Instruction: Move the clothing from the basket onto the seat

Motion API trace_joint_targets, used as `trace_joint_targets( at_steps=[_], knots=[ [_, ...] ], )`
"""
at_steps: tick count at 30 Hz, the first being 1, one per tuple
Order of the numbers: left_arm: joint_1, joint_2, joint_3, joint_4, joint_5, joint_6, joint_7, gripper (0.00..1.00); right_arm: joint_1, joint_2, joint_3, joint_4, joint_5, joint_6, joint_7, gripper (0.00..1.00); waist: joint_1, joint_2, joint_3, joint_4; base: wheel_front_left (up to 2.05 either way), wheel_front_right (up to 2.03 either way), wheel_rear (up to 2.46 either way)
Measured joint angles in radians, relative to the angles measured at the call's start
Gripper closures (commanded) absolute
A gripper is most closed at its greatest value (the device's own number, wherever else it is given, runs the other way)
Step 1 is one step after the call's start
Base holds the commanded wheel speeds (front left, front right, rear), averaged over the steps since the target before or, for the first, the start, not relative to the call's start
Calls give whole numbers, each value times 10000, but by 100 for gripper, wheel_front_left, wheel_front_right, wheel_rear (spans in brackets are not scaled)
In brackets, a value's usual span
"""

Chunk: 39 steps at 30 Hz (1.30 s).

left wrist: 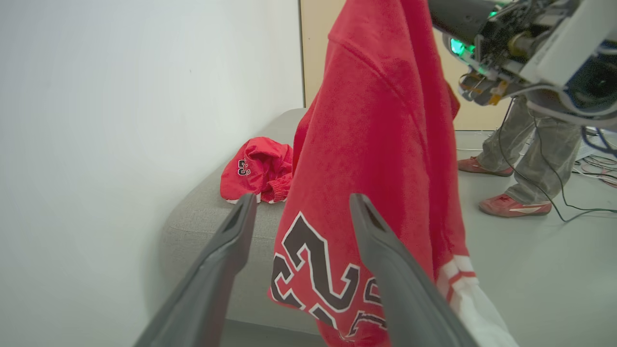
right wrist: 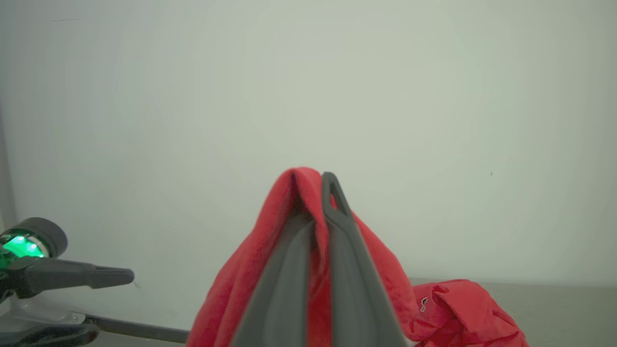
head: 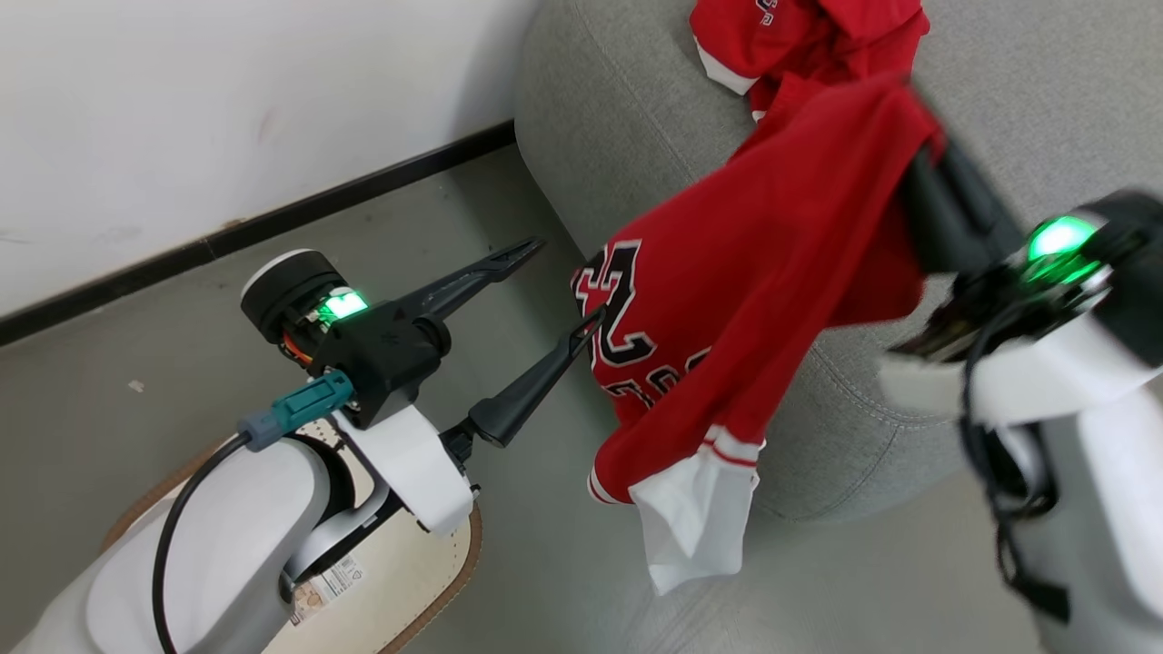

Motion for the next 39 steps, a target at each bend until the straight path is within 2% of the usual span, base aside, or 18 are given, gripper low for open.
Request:
trace_joint_targets(
  at_steps=[6,15,26,27,32,39],
  knots=[
    [1,232,104,-209,0,148,213,0,-1422,-489,-995,203,67,0,0,100,0,0,363,59,0,0,0],
    [2,326,142,-662,-67,290,518,0,-3424,-1375,-1708,1179,617,0,-2,100,0,0,899,321,0,0,0],
    [10,571,245,-1292,-257,441,899,0,-6177,-3116,-2773,2853,1074,0,324,100,0,0,1745,796,0,0,0],
    [11,614,259,-1404,-257,445,920,0,-6606,-3499,-2901,3116,1049,0,430,100,0,0,1905,893,0,0,0],
    [11,834,303,-1662,-255,499,1091,0,-7897,-4452,-3122,3595,825,0,571,100,0,0,2302,1144,0,0,0],
    [6,869,320,-1975,-261,499,1256,0,-9165,-5172,-3116,4102,681,2,815,100,0,0,2850,1492,0,0,0]
  ],
)
